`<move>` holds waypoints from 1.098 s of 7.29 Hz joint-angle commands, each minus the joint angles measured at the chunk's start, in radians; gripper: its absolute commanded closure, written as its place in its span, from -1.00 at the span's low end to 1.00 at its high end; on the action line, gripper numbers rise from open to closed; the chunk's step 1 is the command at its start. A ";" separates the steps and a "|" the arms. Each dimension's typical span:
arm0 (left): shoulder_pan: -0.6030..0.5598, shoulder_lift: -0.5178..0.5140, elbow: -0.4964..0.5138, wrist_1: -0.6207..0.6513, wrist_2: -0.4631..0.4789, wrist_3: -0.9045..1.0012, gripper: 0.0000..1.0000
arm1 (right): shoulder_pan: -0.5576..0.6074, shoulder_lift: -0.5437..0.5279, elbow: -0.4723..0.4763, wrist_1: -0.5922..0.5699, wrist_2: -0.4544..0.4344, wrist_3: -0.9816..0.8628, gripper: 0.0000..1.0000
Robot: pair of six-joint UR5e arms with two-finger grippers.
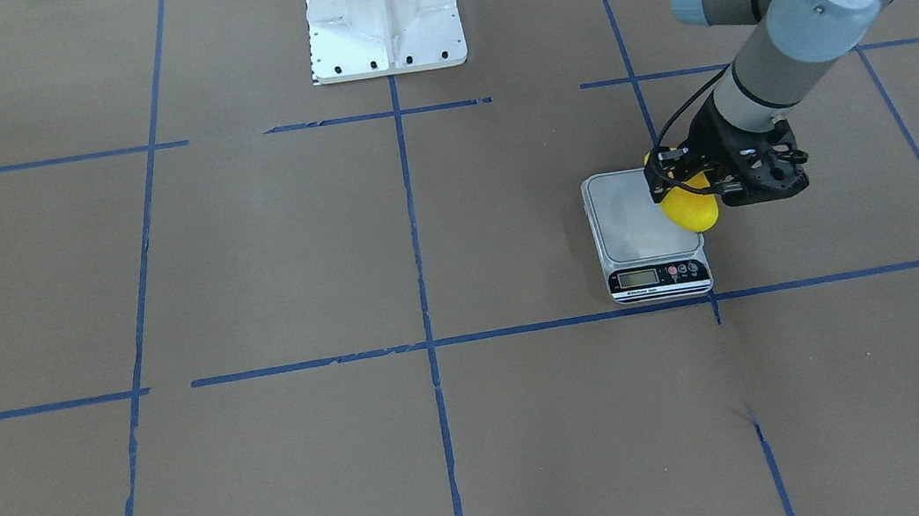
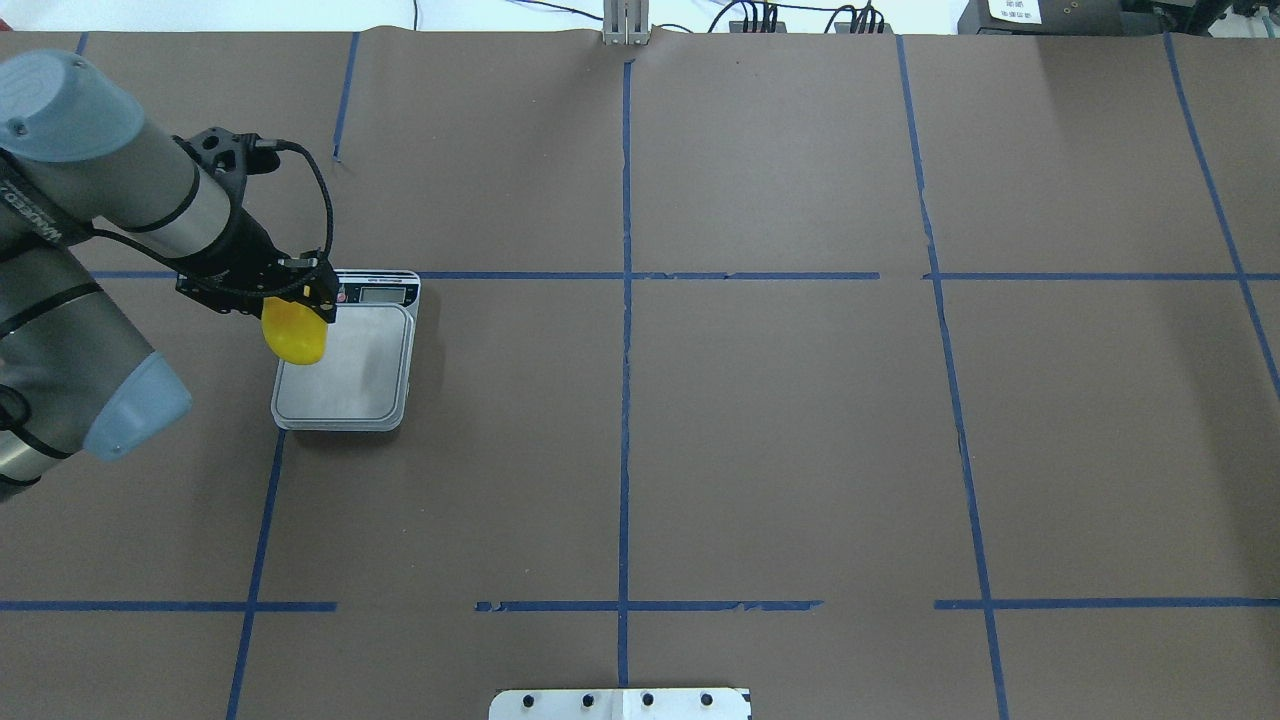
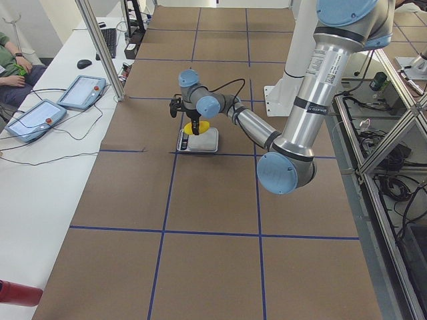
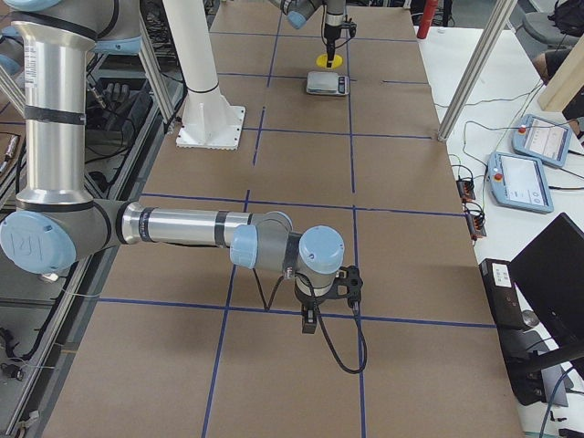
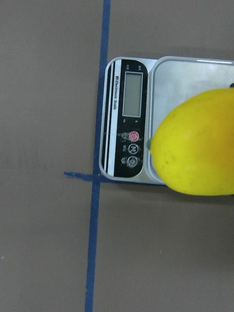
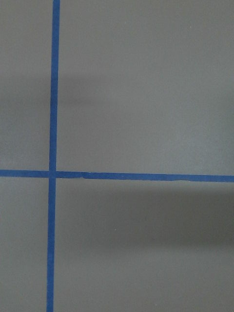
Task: Weigh mango
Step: 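Lift the mango with the left gripper and carry it over the scale, then lower the mango onto the scale platform and open the left gripper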
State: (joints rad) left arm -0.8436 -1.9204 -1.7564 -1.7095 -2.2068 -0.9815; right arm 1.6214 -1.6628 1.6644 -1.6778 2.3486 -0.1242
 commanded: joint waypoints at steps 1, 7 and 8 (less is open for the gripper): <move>0.038 -0.012 0.099 -0.117 0.012 -0.009 1.00 | 0.000 0.000 0.000 0.000 0.000 0.000 -1.00; -0.007 0.006 0.020 -0.090 0.015 0.009 -1.00 | 0.000 0.000 0.000 0.000 0.000 0.000 -1.00; -0.088 0.009 -0.030 0.013 0.013 0.059 -1.00 | 0.000 0.000 0.000 0.000 0.000 0.000 -1.00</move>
State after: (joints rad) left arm -0.8601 -1.9163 -1.7283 -1.7843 -2.1926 -0.9612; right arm 1.6214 -1.6629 1.6644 -1.6782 2.3485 -0.1242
